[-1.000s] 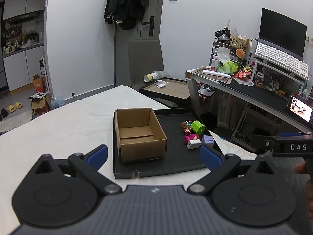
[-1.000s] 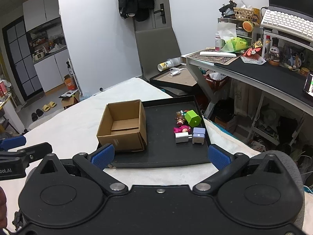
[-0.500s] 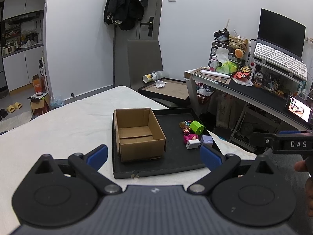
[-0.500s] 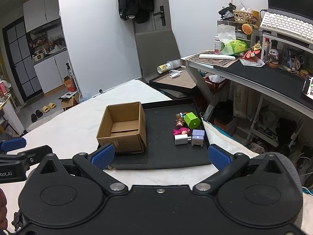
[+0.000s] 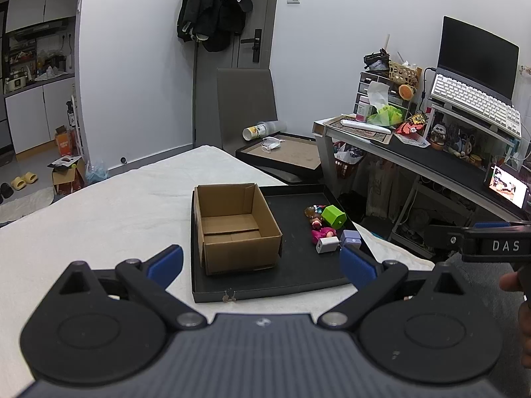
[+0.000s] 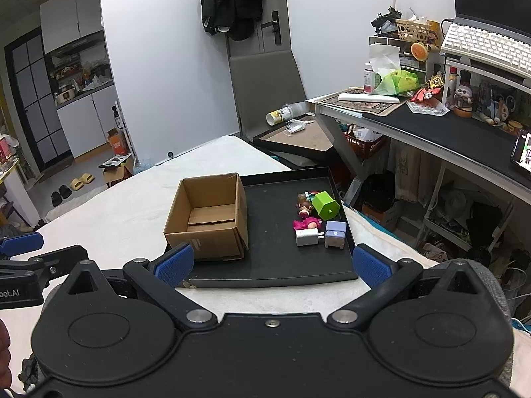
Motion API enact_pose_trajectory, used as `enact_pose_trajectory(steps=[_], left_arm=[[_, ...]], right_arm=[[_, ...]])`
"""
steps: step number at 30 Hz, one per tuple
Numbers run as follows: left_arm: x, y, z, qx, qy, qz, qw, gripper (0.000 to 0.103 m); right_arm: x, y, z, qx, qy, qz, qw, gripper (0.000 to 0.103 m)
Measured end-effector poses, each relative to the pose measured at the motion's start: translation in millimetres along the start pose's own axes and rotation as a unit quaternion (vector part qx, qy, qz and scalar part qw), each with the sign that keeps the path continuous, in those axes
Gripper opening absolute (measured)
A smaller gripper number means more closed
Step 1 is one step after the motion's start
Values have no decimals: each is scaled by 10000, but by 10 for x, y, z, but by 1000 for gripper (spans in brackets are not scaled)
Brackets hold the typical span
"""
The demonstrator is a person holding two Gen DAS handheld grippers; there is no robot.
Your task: Organize rigid objects
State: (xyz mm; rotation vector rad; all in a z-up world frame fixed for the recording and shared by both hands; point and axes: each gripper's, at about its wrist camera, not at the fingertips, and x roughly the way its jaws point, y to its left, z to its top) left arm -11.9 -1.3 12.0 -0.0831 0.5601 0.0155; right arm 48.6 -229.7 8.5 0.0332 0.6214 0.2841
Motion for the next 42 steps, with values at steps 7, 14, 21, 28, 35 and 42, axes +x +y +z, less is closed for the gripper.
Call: enact_pose_trajectory(steps=[7,14,21,28,35,42], left_arm=[[-5,-6,0,-7,-7,2,10000,100],[-1,-6,-10,-10,-7,0,10000,100],[-3,-6,-14,-15,-8,-4,10000,100],[6,-87,-2,50,25,-43,10000,100],[129,-100,35,54,87,-72,9999,100],[327,-64,65,-25,207,-108,9997,100]], right_arm=[[-11,23,-4,-39,-25,-6,10000,103],[-12,13,-8,-25,-18,-19,10000,103],[-24,15,-10,-33,-29,-17,10000,103],[0,2,-19,2,-17,-26,10000,103],[80,-74,5,102,-26,-39,9999,103],[210,-213,17,313,-130,-72,9994,103]])
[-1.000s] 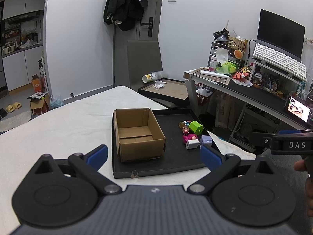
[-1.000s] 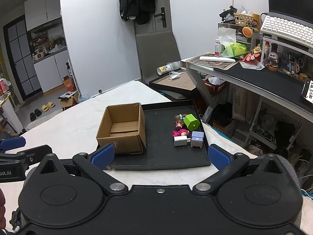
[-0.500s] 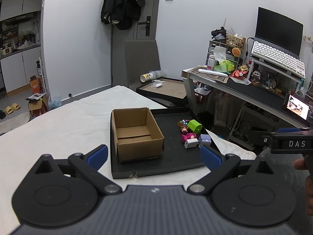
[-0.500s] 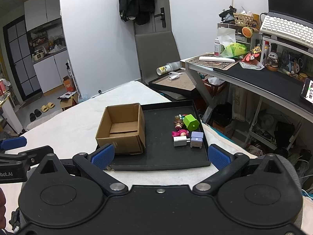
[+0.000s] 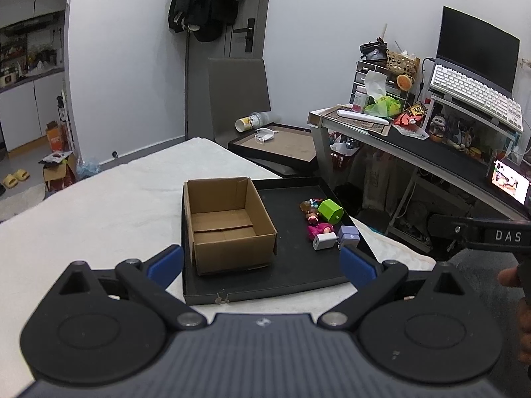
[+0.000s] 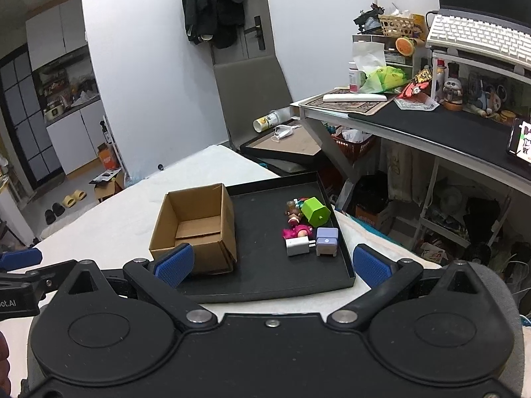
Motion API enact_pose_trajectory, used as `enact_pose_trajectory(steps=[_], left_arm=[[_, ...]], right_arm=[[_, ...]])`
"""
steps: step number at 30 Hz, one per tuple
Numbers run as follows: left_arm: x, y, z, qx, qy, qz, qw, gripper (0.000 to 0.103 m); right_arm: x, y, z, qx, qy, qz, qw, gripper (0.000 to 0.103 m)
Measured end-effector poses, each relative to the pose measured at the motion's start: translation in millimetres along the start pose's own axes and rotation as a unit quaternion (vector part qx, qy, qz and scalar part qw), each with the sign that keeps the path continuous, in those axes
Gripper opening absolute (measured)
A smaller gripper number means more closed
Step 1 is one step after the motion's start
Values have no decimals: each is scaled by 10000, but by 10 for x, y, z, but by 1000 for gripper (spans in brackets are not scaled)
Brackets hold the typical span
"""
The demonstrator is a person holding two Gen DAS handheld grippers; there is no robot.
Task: Organize rigid objects
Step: 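Move the right gripper to the lavender cube charger and close on it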
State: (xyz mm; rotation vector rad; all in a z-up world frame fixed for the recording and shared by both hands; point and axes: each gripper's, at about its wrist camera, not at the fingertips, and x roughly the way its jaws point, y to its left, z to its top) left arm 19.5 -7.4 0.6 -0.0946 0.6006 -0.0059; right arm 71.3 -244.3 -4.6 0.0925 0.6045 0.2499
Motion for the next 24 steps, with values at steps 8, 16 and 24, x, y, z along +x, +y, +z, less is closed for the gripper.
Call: enact_pose_trajectory(steps=[8,16,24], left_arm=[[304,102,36,-89,222,72,9997,99],[651,272,99,-325,453,206,9982,97],[959,367,159,-379,641,283,9968,97]], right_arm=[[277,-141,26,196,80,-35,9998,103],[556,-268,87,297,180,-99,9993,103],[886,-353,147,413,464,-150,9980,102]])
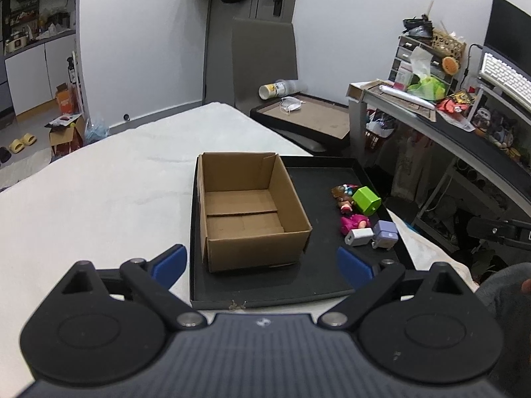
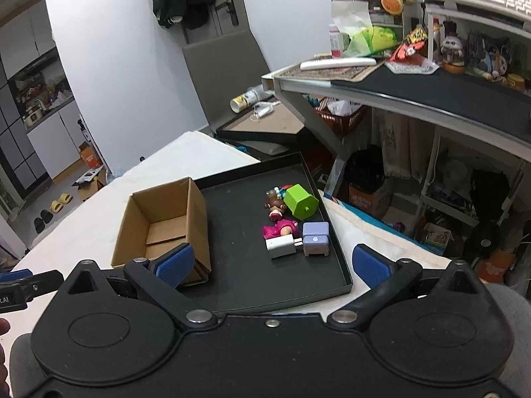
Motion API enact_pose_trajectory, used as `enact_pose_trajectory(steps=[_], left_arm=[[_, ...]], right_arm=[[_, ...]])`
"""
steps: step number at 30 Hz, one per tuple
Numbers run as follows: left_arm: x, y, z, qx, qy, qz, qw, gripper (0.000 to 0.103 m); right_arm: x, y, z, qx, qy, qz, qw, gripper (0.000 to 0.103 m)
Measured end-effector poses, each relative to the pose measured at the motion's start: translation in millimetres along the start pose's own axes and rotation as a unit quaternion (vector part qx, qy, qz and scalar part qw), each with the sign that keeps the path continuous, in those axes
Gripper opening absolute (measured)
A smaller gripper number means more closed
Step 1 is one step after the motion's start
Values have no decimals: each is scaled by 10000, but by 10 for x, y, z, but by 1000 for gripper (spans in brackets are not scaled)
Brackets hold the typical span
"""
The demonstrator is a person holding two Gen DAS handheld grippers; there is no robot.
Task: Organize rigid objects
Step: 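Move the right gripper to the lavender cube charger and close on it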
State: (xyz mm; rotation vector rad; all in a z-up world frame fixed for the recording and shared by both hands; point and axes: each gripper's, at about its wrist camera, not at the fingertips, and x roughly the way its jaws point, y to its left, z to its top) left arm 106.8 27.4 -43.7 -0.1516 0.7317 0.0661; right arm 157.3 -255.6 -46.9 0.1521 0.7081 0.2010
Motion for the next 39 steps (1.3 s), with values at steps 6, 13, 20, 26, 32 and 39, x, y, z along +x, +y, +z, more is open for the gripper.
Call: enact_pose_trajectory(steps=[6,13,20,26,32,39], left_arm=[[248,79,91,-148,194,101,9997,91],[523,184,211,-363,390,215,9983,83],[820,325,266,-624,642,421,9951,68],[1099,415,293,-794,915,508,9913,61],[1377,464,302,-835,1078,638,9886,52],[1680,560,291,-950,1279,831,9837,45]], right_arm=[[228,-35,82,63,205,-47,9998,99],[491,-135,203,276,415,-119,9987,95],[782,-248,311,470,706,-239,9961,88],[1044,-353,394,651,939,-355,9928,82],[1379,-457,399,809,1259,-426,9878,73],[1812,-545,348,1051,1689,-464,9789,60]])
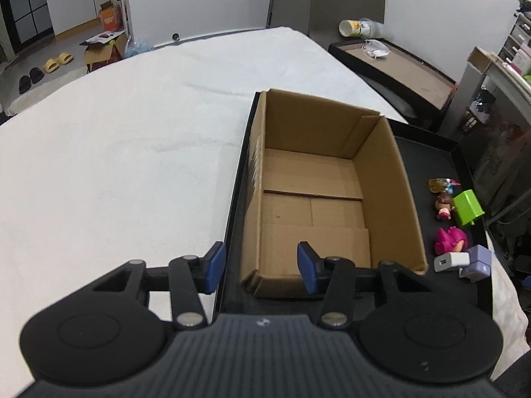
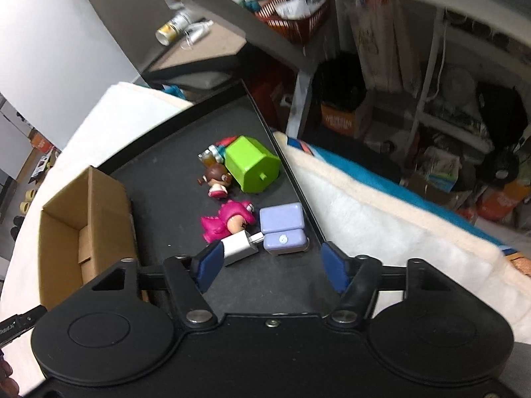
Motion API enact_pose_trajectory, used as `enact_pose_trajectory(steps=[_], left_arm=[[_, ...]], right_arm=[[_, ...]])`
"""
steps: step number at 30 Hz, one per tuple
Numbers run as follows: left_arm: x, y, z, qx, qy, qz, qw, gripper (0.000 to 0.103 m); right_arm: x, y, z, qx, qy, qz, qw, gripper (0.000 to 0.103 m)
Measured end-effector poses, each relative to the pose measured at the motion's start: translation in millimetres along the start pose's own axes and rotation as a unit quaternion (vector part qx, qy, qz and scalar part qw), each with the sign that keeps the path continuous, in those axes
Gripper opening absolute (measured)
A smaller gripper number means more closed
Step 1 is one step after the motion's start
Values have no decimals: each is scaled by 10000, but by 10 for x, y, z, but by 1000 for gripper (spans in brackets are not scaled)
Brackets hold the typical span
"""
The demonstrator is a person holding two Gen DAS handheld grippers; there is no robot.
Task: Organize rigid objects
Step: 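Move the right gripper to the lavender cube charger and close on it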
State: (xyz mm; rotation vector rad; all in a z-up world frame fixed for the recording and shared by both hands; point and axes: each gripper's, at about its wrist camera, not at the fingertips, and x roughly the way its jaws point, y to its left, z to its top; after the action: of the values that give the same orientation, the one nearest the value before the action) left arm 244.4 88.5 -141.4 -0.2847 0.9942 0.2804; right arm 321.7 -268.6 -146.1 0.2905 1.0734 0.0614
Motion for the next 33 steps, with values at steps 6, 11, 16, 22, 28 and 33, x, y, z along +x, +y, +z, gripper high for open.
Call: enact_pose_trajectory(steps=[6,11,16,22,28,33], left_arm=[[219,50,-6,-89,251,70,9996,35],[325,142,5,-429,387,67,9983,34],[433,167,16,-480,439,78,9979,29],[514,193,28,-555,478,-28,9973,24],[496,170,13,-491,353,-62,9981,14],[462,181,-39,-431,359,-48,9984,13]], right_arm=[[312,14,30,108,344,-81,9993,56],[526,19,74,59,492,-355,9981,57],[672,-29,130,127,595,-414,9973,57],[742,41,157,-82,503,-553,9972,57],[858,91,113,-151,746,-497,9959,48],[892,21,94,-91,706,-433,9965,43]])
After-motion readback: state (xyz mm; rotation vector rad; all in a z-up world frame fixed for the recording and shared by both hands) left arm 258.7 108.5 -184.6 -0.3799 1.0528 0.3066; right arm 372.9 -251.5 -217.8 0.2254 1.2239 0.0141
